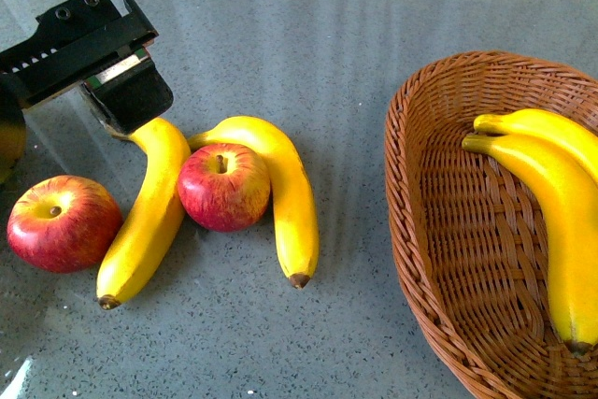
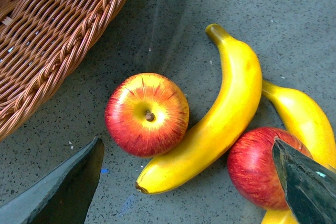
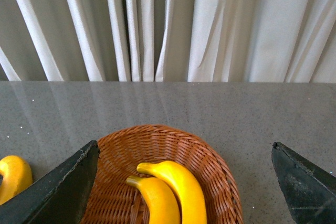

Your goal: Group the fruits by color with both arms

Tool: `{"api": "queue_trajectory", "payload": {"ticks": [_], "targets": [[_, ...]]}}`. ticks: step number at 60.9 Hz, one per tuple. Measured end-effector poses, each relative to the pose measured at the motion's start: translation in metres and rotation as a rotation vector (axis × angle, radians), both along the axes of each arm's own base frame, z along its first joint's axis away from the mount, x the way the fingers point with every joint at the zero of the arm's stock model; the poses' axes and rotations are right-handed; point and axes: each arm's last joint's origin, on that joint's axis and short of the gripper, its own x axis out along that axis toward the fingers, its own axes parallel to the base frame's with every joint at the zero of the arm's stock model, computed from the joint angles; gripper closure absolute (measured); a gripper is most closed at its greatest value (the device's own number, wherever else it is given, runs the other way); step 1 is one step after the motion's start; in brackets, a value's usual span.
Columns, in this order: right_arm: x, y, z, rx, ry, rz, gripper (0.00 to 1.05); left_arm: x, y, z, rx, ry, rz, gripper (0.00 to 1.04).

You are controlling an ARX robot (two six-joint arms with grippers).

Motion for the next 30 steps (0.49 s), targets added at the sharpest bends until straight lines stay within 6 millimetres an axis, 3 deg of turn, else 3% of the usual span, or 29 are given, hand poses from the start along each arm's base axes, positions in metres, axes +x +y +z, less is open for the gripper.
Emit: {"api": "queue_trajectory", "payload": {"ticks": [30], "targets": [[0.000,0.000,0.000,0.000,0.000,0.000,0.09,0.031,0.010,-0.019,-0.094,0.087,0.188,0.09]]}}
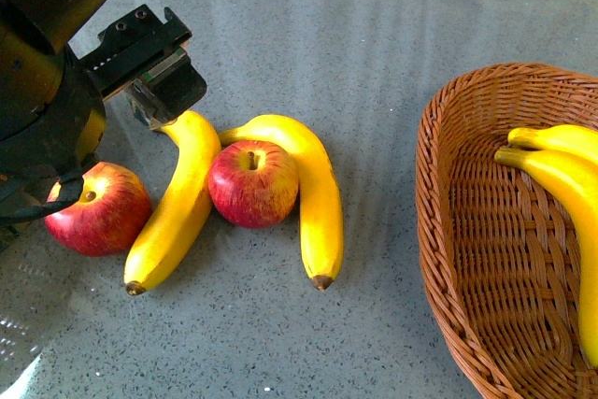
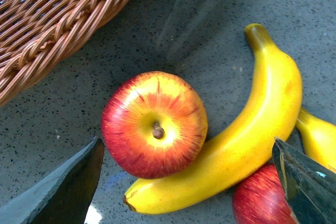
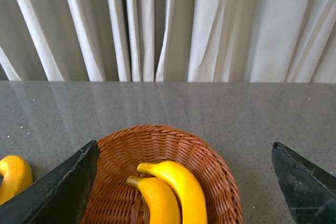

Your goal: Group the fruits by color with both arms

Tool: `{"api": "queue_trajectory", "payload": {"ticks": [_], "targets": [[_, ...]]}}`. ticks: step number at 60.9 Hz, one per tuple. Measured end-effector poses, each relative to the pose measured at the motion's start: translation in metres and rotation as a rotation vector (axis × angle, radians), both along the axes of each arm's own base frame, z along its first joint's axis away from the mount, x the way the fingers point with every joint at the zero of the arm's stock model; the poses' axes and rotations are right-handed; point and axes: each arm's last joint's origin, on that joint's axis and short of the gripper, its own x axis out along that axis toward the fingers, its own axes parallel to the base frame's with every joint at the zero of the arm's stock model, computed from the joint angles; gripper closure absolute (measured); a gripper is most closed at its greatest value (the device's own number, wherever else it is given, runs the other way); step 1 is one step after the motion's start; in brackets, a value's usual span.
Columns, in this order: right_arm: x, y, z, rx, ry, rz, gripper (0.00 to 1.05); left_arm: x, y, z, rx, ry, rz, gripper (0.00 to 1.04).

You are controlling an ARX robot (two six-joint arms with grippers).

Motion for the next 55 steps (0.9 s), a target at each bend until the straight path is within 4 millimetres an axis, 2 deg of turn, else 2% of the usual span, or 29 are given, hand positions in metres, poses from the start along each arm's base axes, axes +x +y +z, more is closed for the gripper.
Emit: {"api": "queue_trajectory", "payload": {"ticks": [16,55], "targets": [[0.000,0.000,0.000,0.000,0.000,0.000,0.09,0.006,0.012,-0.006,-0.016,0.025,0.077,0.09],[0.000,0.000,0.000,0.000,0.000,0.000,0.09,0.014,0.018,-0.028,-0.038,0.088,0.110,0.09]]}}
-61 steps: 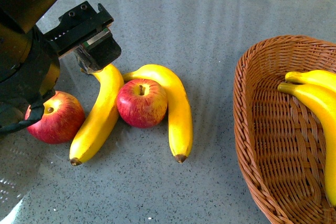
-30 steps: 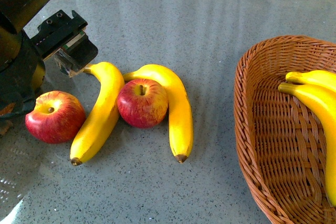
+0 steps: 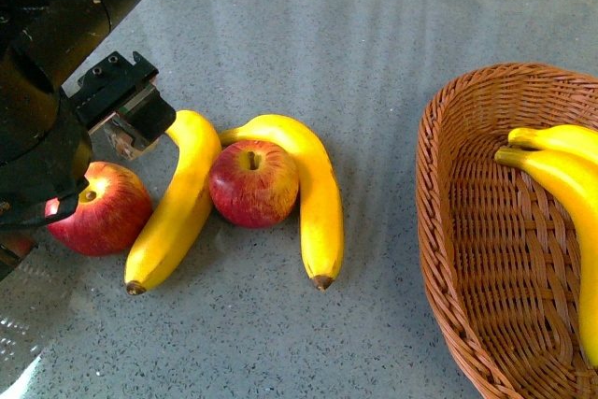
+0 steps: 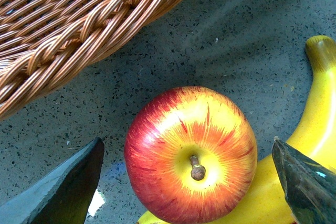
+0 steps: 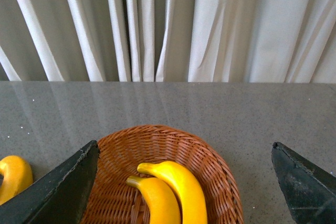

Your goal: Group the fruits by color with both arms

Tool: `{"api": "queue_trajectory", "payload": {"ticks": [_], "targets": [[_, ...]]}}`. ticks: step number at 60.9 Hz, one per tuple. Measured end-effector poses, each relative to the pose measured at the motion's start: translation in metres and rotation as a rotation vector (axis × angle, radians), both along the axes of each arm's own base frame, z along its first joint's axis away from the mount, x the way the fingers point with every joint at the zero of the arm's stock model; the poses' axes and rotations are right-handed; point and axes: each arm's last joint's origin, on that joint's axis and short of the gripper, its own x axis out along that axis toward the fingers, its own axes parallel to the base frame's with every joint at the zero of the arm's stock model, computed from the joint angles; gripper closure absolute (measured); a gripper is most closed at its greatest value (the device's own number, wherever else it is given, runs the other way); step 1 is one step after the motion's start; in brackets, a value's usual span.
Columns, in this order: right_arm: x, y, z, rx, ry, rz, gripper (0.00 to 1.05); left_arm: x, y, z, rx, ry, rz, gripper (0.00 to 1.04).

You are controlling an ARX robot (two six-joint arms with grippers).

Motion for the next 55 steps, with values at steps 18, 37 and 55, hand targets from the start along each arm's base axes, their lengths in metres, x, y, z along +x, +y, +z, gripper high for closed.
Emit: {"api": "queue_trajectory", "payload": {"ticks": [18,37,55], "targets": [[0.000,0.000,0.000,0.000,0.000,0.000,0.09,0.003,-0.001,-0.009,-0.004,0.028,-0.003,0.09],[0.000,0.000,0.000,0.000,0.000,0.000,0.09,0.007,-0.003,-0.010,-0.016,0.025,-0.009,0.09],[0.000,0.000,0.000,0.000,0.000,0.000,0.09,0.009,-0.006,-0.018,-0.030,0.050,-0.022,0.09]]}}
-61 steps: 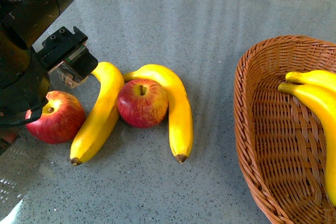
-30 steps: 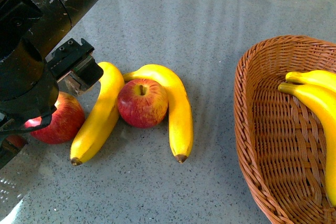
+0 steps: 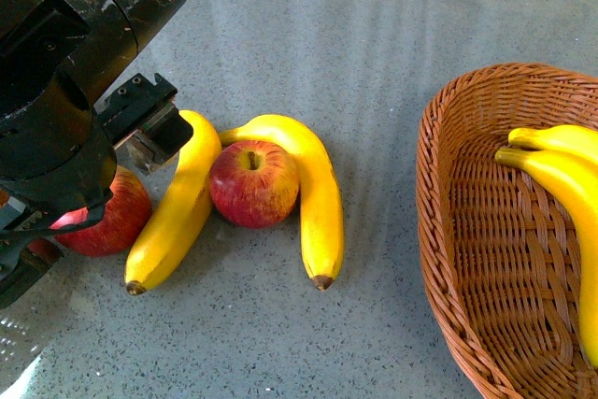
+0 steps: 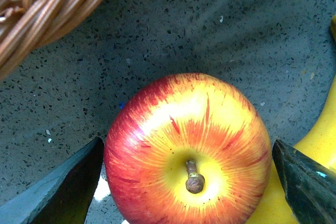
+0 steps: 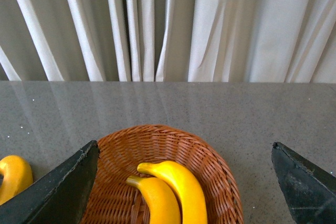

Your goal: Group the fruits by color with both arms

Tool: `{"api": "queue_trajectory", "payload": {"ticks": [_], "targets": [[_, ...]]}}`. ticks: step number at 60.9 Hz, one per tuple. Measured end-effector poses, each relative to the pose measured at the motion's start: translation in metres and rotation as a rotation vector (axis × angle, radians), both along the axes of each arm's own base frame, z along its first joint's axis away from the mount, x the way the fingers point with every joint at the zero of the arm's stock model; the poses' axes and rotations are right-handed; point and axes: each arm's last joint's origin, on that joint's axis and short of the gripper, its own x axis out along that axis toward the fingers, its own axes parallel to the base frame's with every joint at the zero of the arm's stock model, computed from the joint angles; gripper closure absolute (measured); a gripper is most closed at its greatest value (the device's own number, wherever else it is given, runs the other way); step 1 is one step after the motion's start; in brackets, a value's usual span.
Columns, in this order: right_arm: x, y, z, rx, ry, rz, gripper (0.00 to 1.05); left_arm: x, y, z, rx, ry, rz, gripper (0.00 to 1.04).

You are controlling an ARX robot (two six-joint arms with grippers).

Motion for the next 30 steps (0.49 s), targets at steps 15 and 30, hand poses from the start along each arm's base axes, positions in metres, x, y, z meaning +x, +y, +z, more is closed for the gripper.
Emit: {"api": "queue_trajectory", "payload": {"ticks": [15,30], "targets": [[0.0000,0.0000,0.0000,0.000,0.000,0.000,0.09,0.0006,-0.0038,0.0008,-0.001,-0.003,-0.013,0.28],[0.0000,0.0000,0.0000,0.000,0.000,0.000,0.09,-0.0003,-0.0044,0.0024,0.006,-0.001,-0.020,0.34]]}}
